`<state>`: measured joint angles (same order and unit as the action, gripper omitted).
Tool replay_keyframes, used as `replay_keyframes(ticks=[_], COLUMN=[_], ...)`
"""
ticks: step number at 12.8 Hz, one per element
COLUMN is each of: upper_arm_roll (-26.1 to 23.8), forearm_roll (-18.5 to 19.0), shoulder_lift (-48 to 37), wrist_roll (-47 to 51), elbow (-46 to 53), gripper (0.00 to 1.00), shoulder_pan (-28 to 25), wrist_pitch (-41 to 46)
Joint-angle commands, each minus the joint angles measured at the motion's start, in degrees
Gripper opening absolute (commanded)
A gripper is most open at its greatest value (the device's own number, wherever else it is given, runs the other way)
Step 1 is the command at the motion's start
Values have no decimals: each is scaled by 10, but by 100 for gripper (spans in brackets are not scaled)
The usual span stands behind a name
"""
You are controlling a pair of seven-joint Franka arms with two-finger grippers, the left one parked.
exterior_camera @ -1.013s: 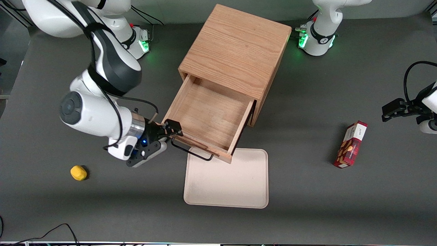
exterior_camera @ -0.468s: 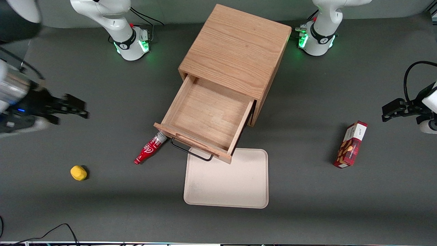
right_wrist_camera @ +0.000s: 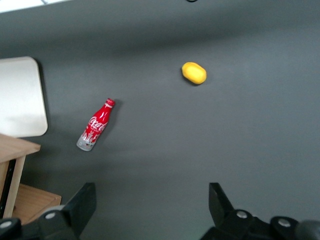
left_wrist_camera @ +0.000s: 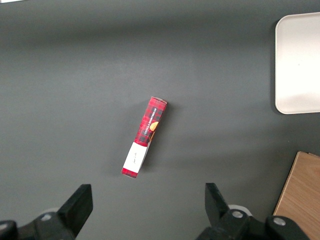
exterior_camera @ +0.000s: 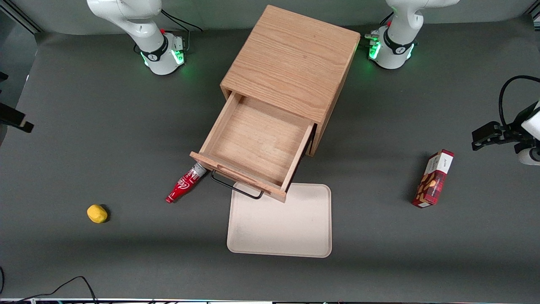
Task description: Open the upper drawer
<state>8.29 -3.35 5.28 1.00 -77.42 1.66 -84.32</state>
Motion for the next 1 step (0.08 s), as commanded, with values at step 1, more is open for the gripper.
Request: replay_keyframes(ticks=[1], upper_arm_roll=[7], forearm_roll=[-14], shoulder_lift=[-6], wrist_roll=[8], elbow=[-11], gripper=[100], shoulder_pan=[-6], wrist_pitch=[-17])
